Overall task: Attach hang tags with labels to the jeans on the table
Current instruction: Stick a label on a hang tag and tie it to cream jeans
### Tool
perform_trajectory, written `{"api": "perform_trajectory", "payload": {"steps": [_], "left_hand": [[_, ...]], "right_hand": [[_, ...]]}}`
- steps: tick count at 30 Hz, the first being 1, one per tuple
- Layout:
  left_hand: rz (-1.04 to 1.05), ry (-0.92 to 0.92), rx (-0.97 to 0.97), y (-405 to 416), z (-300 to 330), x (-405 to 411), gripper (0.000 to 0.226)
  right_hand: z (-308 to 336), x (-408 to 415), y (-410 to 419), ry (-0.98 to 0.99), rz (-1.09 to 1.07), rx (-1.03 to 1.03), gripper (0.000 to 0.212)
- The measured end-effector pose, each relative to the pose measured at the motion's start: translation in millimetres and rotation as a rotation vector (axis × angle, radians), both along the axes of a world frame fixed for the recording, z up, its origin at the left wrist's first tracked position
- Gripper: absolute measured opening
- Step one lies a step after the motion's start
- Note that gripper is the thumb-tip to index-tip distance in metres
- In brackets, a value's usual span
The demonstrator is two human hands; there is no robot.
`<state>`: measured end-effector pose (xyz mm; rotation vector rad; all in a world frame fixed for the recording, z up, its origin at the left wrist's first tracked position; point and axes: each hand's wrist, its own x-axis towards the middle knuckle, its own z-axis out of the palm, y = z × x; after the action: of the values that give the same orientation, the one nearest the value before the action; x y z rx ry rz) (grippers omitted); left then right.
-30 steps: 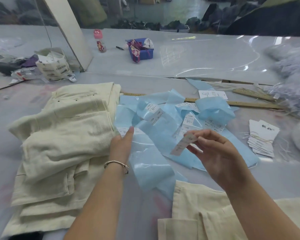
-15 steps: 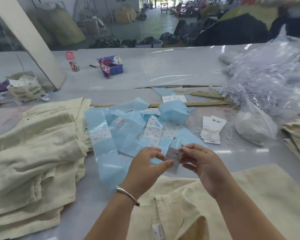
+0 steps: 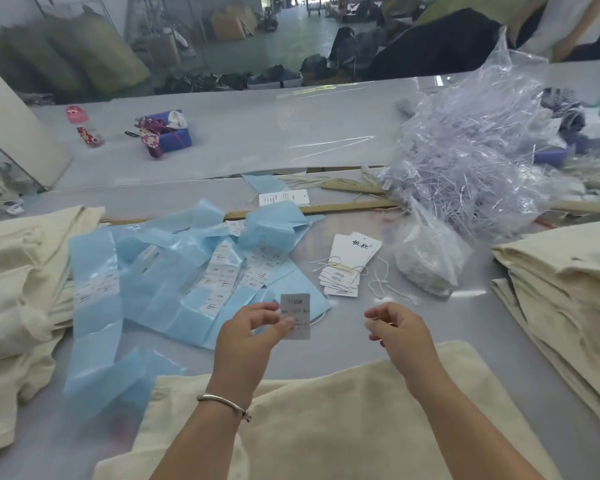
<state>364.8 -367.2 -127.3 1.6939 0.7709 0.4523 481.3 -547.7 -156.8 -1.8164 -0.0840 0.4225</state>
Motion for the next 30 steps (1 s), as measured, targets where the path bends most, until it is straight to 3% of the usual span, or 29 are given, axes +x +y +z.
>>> {"api": "perform_trajectory", "payload": {"steps": [6, 11, 13, 16, 22, 30], "left_hand": [[-0.03, 0.027, -0.269, -11, -10, 38, 0.005], [-0.058, 0.061, -0.273, -7, -24, 60, 0.004], [-0.067, 0.08, -0.258, -4, -31, 69, 0.004], [-0.058, 0.091, -0.261, -1, -40, 83, 0.003], [-0.06, 0.085, -0.28, 4, -45, 116, 0.005], [-0.089, 0.072, -0.269, 6, -47, 135, 0.006]], "right_hand": [[-31, 61, -1, -0.249, 0.019, -0.294, 0.014], [-39, 125, 41, -0.396, 0.05, -0.313, 0.022], [-46, 152, 58, -0.441, 0.105, -0.41, 0.033], [-59, 182, 74, -0.518, 0.169, -0.629, 0.028], [-61, 204, 87, -0.522, 0.275, -0.879, 0.053], [-54, 210, 93, -0.486, 0.309, -0.94, 0.063]]}}
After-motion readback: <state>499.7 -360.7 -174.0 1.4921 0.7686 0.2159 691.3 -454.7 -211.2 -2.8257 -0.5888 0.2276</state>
